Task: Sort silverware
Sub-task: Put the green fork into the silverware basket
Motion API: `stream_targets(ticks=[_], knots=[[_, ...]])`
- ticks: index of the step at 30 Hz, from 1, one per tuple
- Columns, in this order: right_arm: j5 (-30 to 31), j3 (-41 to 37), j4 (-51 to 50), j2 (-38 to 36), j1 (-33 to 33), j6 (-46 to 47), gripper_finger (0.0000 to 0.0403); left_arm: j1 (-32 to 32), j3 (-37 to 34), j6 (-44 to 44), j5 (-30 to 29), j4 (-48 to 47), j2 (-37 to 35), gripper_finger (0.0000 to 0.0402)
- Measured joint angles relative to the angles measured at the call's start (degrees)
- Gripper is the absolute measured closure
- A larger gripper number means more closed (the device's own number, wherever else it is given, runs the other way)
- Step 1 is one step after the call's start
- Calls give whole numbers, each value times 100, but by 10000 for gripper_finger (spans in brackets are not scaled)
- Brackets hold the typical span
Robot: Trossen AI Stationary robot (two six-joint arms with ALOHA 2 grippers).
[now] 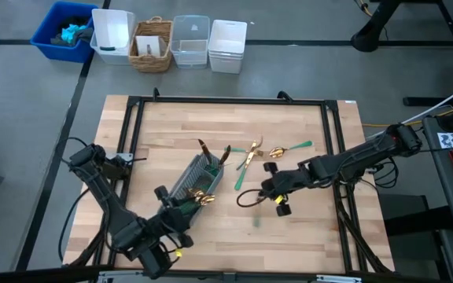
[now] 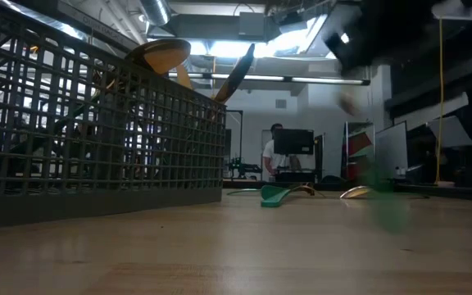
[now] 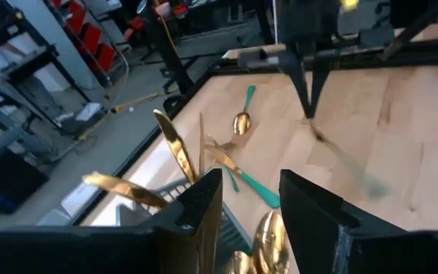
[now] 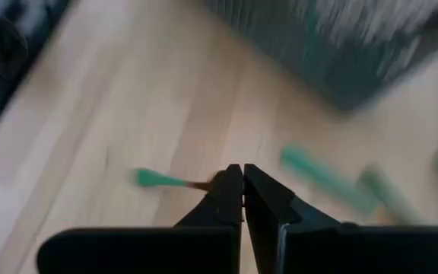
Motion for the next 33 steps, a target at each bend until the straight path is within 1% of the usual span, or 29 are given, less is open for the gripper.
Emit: stream_targets(ticks=[4,8,12,16,19,23,27,33], knots=[[34,589,407,0,0,-690,388,-128,-2,-678,-13,-302,0,279],[74,1141,752,0,0,-1336,398,-198,-2,-701,-15,-339,0,279],[273,1457,1234,-7,0,-1886,397,-197,-2,-680,-16,-337,0,279],[856,1491,1751,1,-11,-2470,400,-185,-2,-673,-17,-339,0,279],[1188,1496,2343,122,-86,-2908,400,-185,-2,-649,-24,-336,0,279],[1234,1496,2847,437,-311,-3396,401,-184,-2,-654,-56,-333,0,279],[1285,1493,2904,737,-593,-3713,400,-185,-2,-639,-57,-334,0,279],[1335,1493,2901,1233,-899,-3883,400,-185,-2,-518,-59,-334,0,279]])
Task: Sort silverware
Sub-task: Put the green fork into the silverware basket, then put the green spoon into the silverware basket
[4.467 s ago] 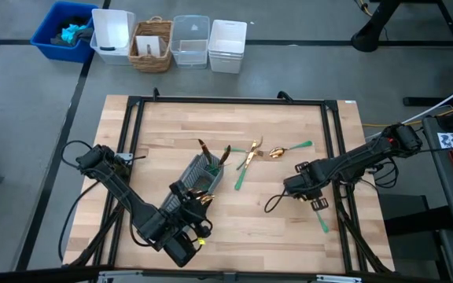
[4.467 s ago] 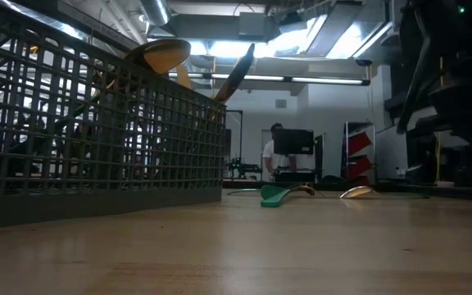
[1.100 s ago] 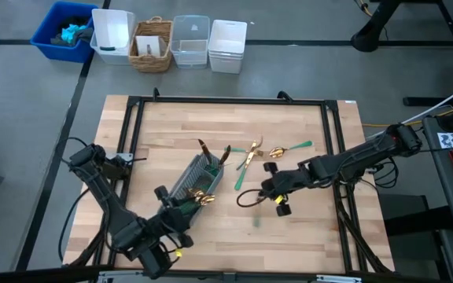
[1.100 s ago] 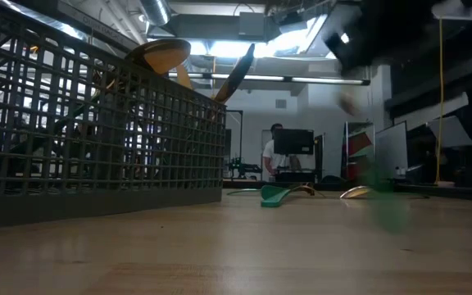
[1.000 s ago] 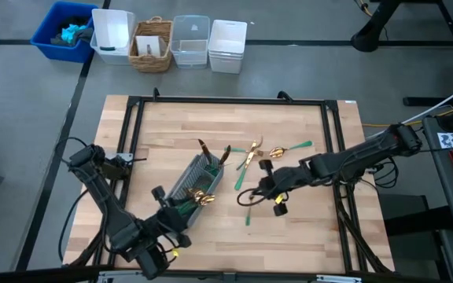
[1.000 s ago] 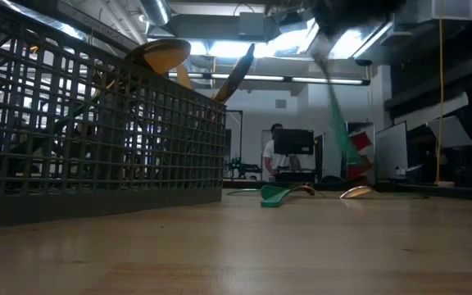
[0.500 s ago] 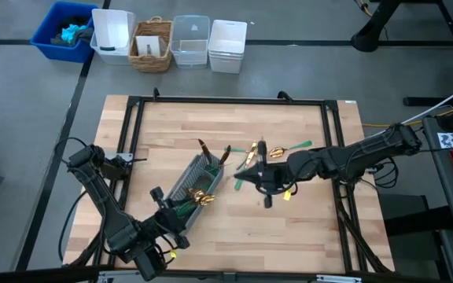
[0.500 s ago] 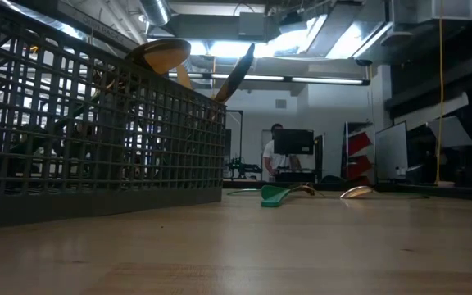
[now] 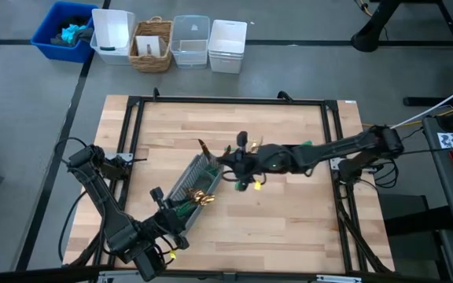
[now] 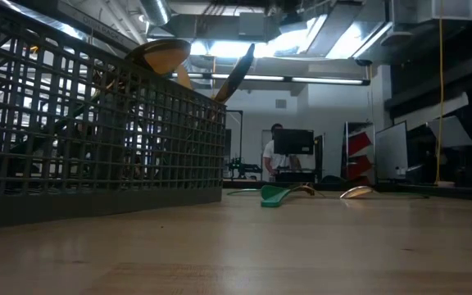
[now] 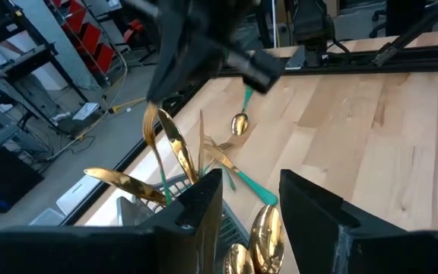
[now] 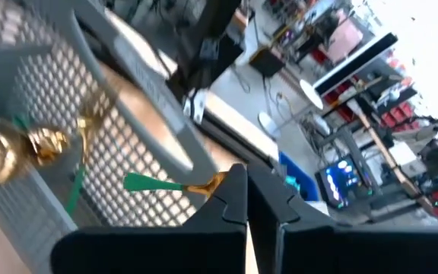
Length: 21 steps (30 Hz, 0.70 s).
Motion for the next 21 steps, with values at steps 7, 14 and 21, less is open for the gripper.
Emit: stream_targets(ticks=[7,14,21], knots=[[-46,0,0,444,-36,0,400,2,0,25,-2,0,0,279],[-103,0,-47,520,-36,0,348,28,-1,146,0,9,0,279],[-42,0,-6,517,-16,13,256,274,-2,355,-11,8,0,279]])
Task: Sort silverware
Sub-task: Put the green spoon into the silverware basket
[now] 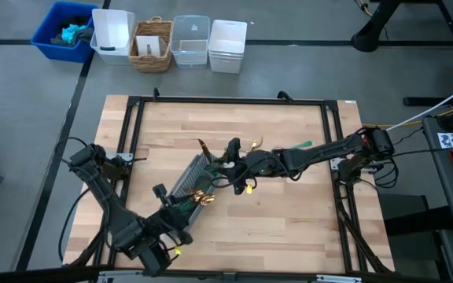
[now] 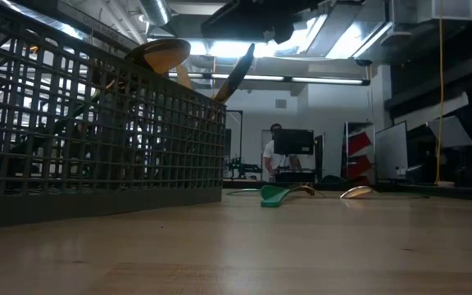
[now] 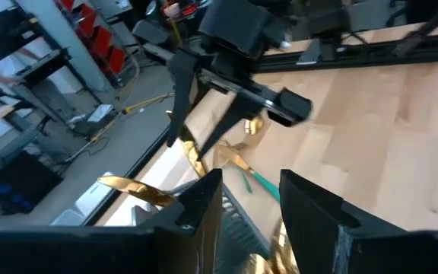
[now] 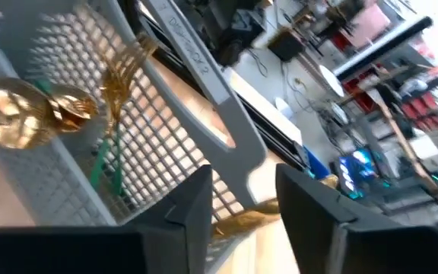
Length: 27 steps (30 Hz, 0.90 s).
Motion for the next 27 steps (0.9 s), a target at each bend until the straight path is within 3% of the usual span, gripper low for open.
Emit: stream_targets(ticks=[7,16,21,27], knots=[[1628,-2,-539,-556,220,-464,243,927,2,327,25,-233,-43,279],[1796,-2,-2462,-2006,1,62,251,2648,9,1828,982,-87,-948,279],[1742,-2,-3240,-2780,-302,627,251,3550,11,3875,2268,1110,-1494,279],[1737,0,-4232,-3452,-749,1172,251,4619,11,6217,4496,2966,-1579,279]])
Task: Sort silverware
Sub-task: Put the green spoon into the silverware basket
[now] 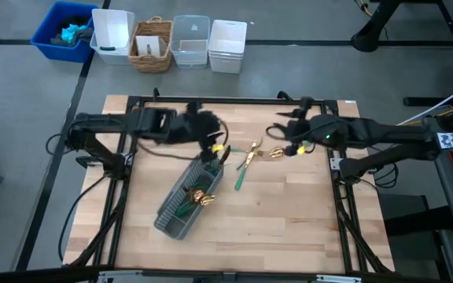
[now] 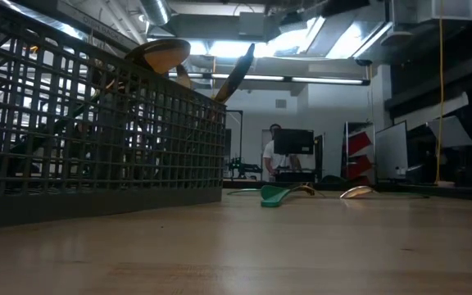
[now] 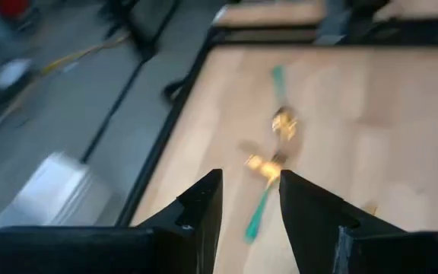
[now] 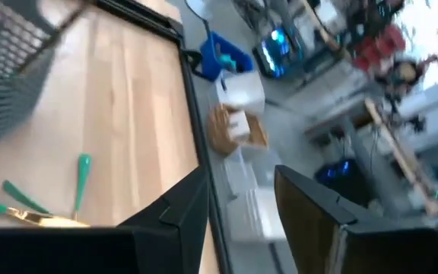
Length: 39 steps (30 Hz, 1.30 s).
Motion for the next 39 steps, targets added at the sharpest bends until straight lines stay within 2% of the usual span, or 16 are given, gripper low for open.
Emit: stream_targets(ticks=[2,5,8,12,15,18,25,27,34,39], knots=[[-95,0,-320,-162,-154,244,251,335,0,396,695,465,66,279],[-532,0,-918,-310,-397,724,251,747,-3,550,1418,875,224,279],[-1394,0,-1444,-352,-592,1058,251,1054,-7,563,1755,1033,349,279],[-2445,-151,-1425,-226,-712,1099,251,1367,-7,813,2117,875,476,279],[-2500,-434,-1097,-46,-710,1097,251,1609,-9,839,2844,823,615,279],[-2242,-719,-853,163,-710,1156,251,1803,-9,728,3411,807,758,279],[-1724,-964,-1539,672,-712,1435,251,2079,-13,630,3493,766,821,279],[-1741,-1074,-1631,787,-819,1438,251,2134,-13,641,3493,761,821,279],[-2446,-1770,-1366,1109,-1683,1433,251,2201,-13,820,3493,652,821,279],[-3243,-2157,-944,1308,-2372,1343,251,2211,-13,923,3495,367,821,279]])
